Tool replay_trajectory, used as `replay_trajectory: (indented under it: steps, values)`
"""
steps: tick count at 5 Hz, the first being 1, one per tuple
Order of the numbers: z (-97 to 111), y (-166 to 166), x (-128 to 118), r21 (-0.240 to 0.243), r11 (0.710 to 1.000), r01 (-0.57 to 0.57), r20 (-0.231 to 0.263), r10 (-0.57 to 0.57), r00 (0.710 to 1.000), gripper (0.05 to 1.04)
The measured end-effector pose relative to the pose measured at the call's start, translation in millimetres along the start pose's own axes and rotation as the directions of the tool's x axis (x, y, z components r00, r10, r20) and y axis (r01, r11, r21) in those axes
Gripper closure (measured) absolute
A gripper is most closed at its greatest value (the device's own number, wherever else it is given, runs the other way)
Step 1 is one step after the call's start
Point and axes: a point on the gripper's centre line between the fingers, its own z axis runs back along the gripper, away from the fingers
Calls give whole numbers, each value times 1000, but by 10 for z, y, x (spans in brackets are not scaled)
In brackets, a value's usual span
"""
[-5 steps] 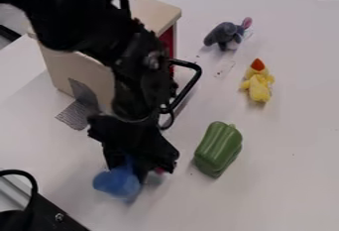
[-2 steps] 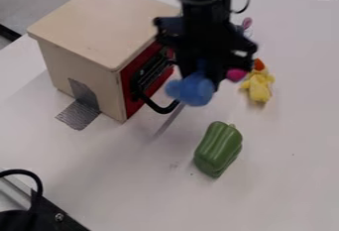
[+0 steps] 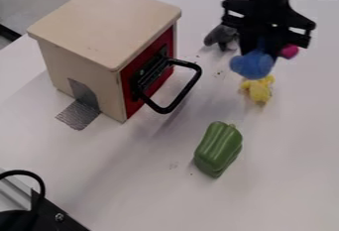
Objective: Take the blue object away from the other objects
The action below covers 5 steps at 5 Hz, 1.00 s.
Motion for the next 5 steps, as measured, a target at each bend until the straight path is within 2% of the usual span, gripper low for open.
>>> replay_trajectory:
  steps: [2, 3, 4, 5]
  values:
    - [-566, -413, 597, -2, 1000, -14, -30, 14, 999, 720]
    - [-769, -576, 698, 9, 1000, 6, -56, -6, 998, 670]
    - [-782, -606, 717, 49, 998, 24, -59, -21, 998, 355]
    - [-745, -634, 711, 55, 998, 27, -66, -24, 998, 103]
